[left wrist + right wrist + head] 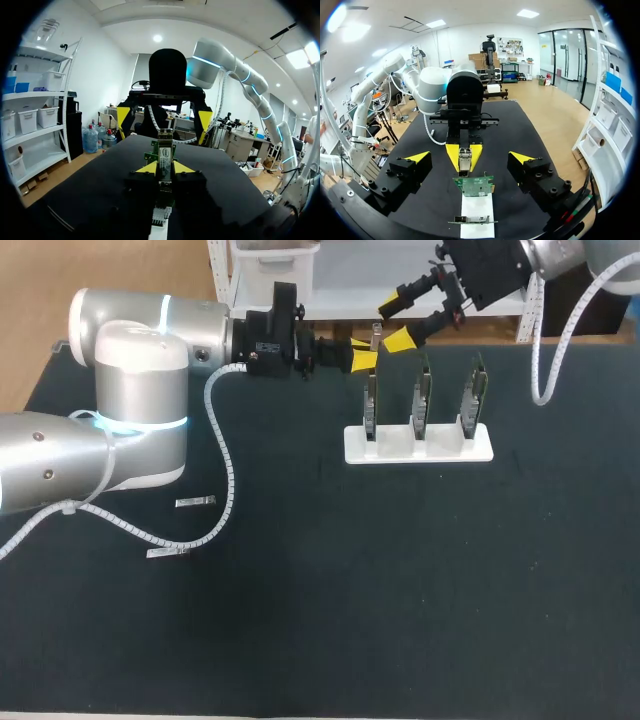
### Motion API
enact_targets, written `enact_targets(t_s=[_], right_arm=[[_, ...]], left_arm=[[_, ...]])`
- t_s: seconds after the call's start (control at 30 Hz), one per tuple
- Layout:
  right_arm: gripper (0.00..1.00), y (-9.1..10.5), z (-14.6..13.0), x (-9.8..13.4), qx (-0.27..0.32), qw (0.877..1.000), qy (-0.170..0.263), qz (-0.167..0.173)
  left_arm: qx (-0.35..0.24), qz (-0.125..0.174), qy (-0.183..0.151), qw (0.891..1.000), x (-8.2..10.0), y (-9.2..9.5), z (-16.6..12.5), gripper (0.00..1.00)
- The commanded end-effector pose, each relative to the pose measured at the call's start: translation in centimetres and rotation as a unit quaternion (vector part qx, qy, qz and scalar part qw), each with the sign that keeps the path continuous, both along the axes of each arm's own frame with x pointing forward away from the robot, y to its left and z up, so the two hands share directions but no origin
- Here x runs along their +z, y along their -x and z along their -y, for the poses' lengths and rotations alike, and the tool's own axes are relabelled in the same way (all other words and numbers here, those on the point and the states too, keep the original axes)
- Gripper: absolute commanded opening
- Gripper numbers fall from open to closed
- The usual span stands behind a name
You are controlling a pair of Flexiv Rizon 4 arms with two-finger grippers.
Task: Pick up the optical module with the left hand, and insert it into the network port with the right hand.
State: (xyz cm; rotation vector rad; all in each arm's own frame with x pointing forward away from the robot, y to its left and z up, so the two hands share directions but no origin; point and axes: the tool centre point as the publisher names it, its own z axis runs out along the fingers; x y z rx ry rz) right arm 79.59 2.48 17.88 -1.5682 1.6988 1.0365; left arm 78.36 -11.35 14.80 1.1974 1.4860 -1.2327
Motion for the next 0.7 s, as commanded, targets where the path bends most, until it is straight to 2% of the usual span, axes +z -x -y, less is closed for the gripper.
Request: enact_targets(t_s=[0.03, 0.7], right_arm=[[1.0, 0.0, -0.3, -0.2, 0.001, 1.0, 0.003, -0.005], [1.0, 0.2, -1.3, -0.1, 0.013, 1.0, 0.003, -0.007]], left_arm=[[-0.002, -0.001, -0.001, 1.0, 0.0, -0.2, 0.0, 0.0], [-0.002, -0.001, -0.001, 1.0, 0.0, -0.2, 0.0, 0.0]])
